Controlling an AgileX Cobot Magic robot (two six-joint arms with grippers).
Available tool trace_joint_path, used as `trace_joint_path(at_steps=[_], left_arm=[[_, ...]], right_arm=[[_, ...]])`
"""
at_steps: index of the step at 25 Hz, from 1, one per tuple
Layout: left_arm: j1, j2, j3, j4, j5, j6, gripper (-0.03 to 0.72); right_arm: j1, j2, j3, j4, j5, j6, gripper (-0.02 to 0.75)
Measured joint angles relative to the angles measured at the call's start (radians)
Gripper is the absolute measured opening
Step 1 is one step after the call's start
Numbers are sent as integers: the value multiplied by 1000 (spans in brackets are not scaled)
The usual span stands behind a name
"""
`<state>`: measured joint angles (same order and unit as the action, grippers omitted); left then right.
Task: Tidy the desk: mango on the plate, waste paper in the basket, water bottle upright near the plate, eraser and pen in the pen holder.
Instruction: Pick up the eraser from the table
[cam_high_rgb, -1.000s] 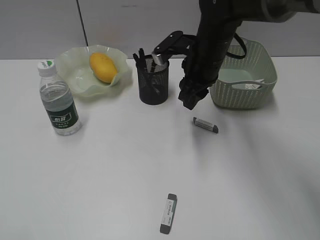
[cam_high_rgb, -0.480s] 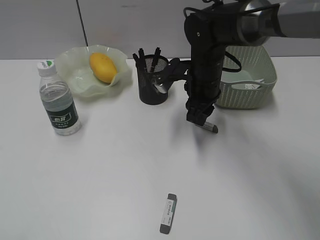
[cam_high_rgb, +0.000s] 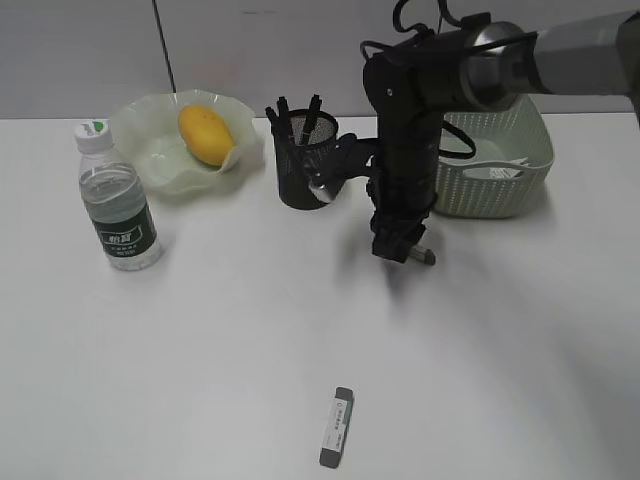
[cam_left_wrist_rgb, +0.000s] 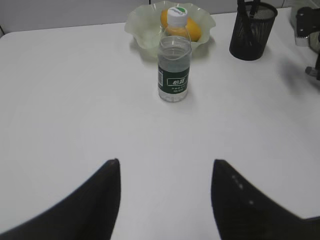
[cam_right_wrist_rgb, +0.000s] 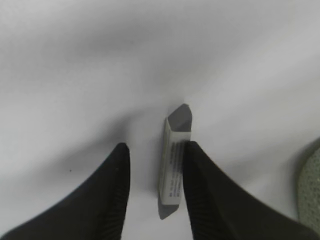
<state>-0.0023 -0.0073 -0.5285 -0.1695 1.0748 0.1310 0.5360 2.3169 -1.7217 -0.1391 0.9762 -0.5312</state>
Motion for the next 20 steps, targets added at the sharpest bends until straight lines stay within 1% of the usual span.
trace_joint_path(at_steps=[10, 20], left_arm=[[0, 0, 0, 0, 0, 0, 440], [0, 0, 0, 0, 0, 0, 434]], right_arm=[[0, 0, 0, -27, -3, 0, 300], [0, 30, 0, -27, -28, 0, 300]])
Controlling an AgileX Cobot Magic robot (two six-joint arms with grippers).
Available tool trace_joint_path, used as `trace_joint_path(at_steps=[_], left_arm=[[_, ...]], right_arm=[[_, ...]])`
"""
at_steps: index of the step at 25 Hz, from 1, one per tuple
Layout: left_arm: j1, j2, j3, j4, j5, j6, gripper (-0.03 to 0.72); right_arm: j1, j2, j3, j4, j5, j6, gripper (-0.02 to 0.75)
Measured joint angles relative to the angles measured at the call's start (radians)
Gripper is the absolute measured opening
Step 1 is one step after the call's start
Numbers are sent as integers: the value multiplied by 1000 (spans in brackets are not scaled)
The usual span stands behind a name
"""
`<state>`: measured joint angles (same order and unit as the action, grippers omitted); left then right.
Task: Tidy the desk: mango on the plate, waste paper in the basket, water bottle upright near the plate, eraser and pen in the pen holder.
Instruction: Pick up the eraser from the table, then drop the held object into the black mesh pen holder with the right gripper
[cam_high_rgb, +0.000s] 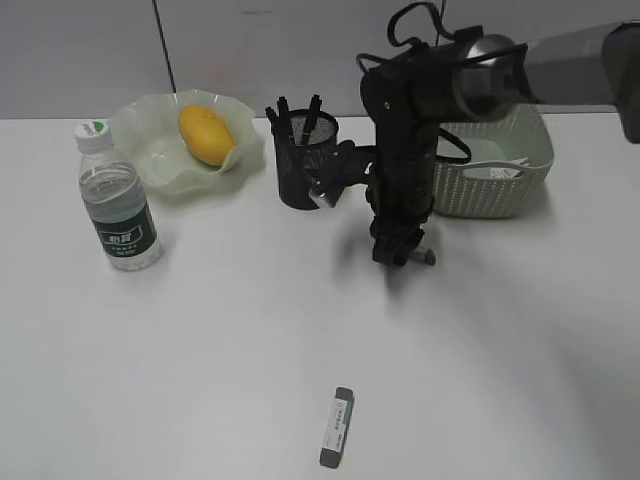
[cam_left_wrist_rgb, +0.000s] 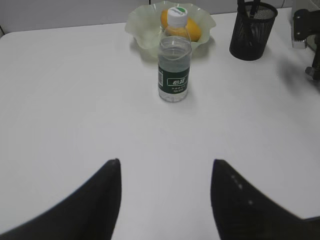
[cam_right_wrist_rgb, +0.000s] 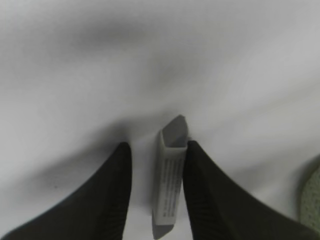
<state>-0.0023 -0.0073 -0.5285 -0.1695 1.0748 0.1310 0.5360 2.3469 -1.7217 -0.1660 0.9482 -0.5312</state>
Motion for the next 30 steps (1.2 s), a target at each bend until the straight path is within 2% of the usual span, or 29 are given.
trace_joint_path(at_steps=[3, 8, 11, 16, 20, 23, 27, 30], left_arm=[[0, 0, 0, 0, 0, 0, 435], [0, 0, 0, 0, 0, 0, 435], [0, 0, 0, 0, 0, 0, 435], [0, 0, 0, 0, 0, 0, 435], [0, 0, 0, 0, 0, 0, 435], [0, 0, 0, 0, 0, 0, 435], [0, 0, 0, 0, 0, 0, 435], [0, 0, 0, 0, 0, 0, 435]], right_arm=[[0, 0, 0, -2, 0, 5, 278], [0, -4, 0, -28, 6, 70, 104], [0, -46, 0, -3, 13, 84, 104], [0, -185, 0, 127, -44, 88, 104], [0, -260, 0, 330, -230, 88, 104], [0, -265, 0, 449, -470, 88, 104], [0, -228, 0, 530, -725, 88, 104], [0, -182, 0, 538, -829, 88, 104]])
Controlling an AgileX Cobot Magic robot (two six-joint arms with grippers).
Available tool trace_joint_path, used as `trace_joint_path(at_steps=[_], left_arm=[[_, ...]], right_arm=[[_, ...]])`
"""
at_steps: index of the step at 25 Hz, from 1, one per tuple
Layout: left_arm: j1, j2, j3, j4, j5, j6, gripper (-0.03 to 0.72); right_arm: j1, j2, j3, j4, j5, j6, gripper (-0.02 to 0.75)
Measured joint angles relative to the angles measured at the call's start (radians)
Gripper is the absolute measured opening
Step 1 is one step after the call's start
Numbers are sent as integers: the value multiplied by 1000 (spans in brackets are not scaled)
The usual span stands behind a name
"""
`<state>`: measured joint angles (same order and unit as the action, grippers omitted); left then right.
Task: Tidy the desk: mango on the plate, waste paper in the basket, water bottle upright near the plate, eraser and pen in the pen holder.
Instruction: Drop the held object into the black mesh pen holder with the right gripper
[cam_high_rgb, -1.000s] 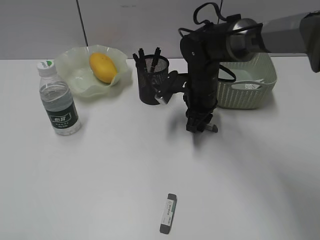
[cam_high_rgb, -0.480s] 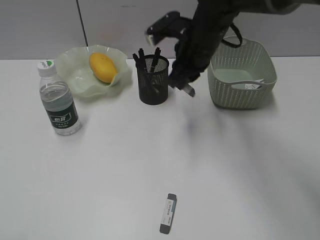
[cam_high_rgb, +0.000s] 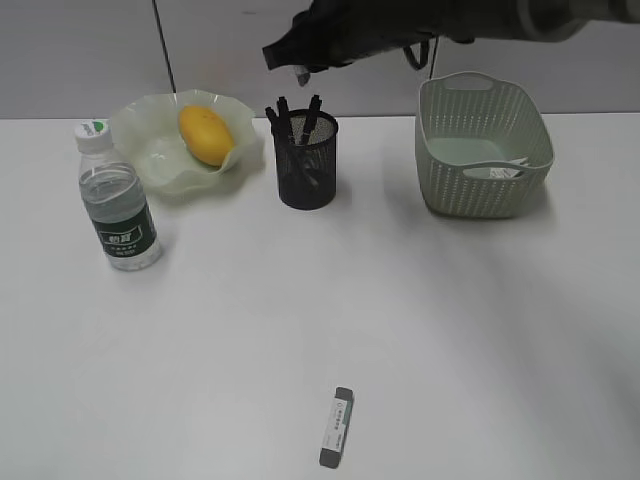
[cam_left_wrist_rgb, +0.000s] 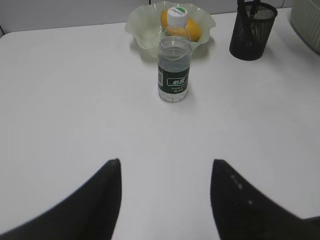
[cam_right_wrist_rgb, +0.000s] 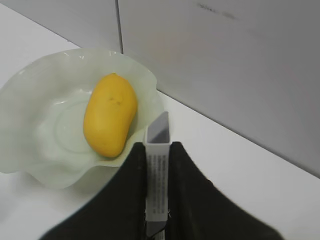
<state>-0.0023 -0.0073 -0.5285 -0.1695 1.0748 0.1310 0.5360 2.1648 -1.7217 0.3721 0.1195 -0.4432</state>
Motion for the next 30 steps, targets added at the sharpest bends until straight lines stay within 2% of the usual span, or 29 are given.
trace_joint_path(at_steps=[4, 18, 19, 22, 24, 26, 30], left_arm=[[0, 0, 0, 0, 0, 0, 435], [0, 0, 0, 0, 0, 0, 434], [0, 0, 0, 0, 0, 0, 434], [0, 0, 0, 0, 0, 0, 434], [0, 0, 0, 0, 0, 0, 434], [0, 0, 0, 0, 0, 0, 434], [0, 0, 0, 0, 0, 0, 434]], right_arm=[[0, 66, 0, 2, -39, 1, 104], [0, 106, 0, -21, -12, 1, 111], [0, 106, 0, -21, 2, 1, 143], [0, 106, 0, -21, 16, 1, 348], [0, 106, 0, -21, 16, 1, 452], [0, 106, 0, -21, 16, 1, 495], [0, 79, 1, -15, 30, 1, 518]])
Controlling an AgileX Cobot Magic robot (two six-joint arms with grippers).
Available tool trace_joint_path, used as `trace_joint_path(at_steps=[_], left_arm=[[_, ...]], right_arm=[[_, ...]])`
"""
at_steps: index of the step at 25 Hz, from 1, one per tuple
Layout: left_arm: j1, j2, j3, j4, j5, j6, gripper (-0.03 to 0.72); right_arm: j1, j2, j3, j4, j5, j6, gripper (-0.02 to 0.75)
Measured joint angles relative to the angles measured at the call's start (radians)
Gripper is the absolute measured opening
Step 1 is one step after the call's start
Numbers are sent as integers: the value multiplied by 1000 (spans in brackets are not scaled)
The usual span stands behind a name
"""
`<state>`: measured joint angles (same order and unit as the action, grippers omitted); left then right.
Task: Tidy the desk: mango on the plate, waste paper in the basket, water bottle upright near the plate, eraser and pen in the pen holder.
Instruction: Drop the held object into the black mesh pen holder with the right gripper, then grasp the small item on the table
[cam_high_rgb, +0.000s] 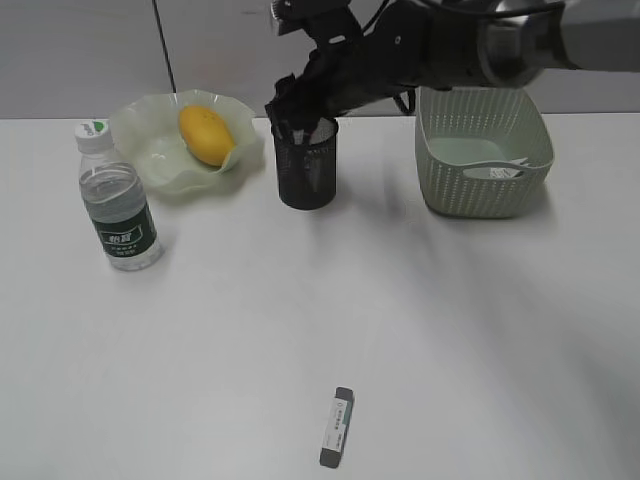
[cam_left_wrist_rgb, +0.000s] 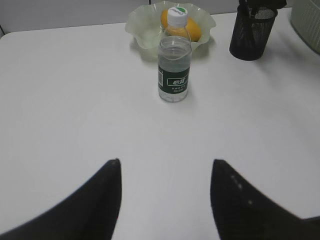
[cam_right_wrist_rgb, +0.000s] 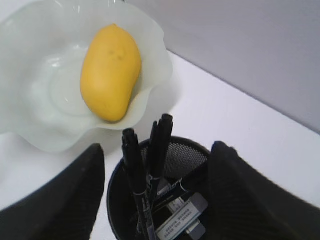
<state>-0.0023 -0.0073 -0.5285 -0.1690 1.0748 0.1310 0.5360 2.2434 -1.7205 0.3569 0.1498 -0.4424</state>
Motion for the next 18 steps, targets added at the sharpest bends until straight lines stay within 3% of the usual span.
trace_joint_path(at_steps=[4, 8, 15, 18], left_arm=[[0, 0, 0, 0, 0, 0, 434], [0, 0, 0, 0, 0, 0, 434], [0, 0, 0, 7, 0, 0, 433], [0, 0, 0, 8, 0, 0, 433]], right_arm=[[0, -98, 1, 7, 51, 0, 521], [-1, -212, 0, -17, 219, 8, 498], [-5, -355, 0, -329, 730, 170, 468], [-28, -378, 0, -376, 932, 214, 467]])
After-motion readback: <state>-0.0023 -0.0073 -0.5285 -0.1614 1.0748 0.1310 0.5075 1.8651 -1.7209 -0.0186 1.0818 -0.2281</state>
